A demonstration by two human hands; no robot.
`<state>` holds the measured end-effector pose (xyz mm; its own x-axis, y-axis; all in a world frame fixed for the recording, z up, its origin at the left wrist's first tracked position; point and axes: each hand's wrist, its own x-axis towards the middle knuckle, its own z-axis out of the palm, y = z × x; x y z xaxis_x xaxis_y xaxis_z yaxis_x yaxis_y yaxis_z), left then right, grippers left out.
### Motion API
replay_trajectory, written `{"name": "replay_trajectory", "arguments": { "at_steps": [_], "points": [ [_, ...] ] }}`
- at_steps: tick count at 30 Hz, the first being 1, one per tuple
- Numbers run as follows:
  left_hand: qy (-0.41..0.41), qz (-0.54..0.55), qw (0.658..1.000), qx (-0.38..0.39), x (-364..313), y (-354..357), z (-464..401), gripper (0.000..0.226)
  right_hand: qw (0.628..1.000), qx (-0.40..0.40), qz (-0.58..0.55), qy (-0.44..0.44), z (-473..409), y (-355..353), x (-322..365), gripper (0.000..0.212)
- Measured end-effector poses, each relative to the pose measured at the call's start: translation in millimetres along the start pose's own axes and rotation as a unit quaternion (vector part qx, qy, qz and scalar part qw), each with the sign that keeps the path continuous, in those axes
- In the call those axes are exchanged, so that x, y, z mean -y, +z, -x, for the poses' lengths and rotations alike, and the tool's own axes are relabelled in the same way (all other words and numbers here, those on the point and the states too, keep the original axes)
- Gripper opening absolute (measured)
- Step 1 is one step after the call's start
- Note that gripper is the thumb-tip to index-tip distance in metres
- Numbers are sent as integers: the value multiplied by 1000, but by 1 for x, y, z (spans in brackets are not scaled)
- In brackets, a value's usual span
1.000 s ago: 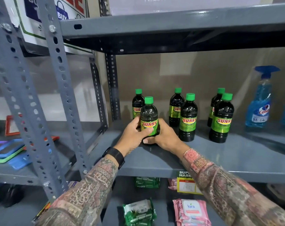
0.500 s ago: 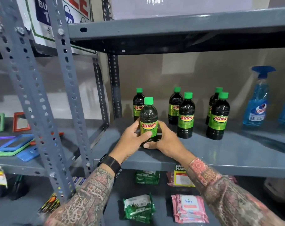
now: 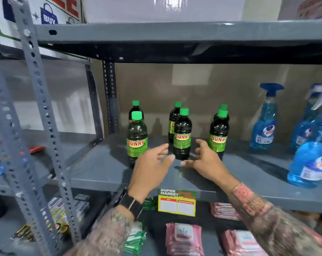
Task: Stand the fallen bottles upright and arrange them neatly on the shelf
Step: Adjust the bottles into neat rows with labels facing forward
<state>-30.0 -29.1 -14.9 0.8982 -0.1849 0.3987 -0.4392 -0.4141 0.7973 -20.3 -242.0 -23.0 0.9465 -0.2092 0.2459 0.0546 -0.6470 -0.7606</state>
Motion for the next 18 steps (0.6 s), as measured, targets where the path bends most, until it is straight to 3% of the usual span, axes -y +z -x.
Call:
{"name": "replay_trajectory", "arguments": {
  "at_steps": [4, 9, 14, 18],
  "points": [
    [-2, 35, 999, 33, -19, 34, -53, 72, 999, 19, -49, 14, -27, 1, 1, 116],
    [-38, 164, 984, 61, -16, 56, -92, 53, 991, 27, -127, -11, -64, 15, -24, 103],
    [-25, 187, 981, 38, -11, 60, -89, 49, 992, 7, -124, -18, -45, 11, -10, 81],
    [0, 202, 978, 48, -5, 57, -80, 52, 995, 18, -94, -37, -35, 6, -8, 76]
  ]
}}
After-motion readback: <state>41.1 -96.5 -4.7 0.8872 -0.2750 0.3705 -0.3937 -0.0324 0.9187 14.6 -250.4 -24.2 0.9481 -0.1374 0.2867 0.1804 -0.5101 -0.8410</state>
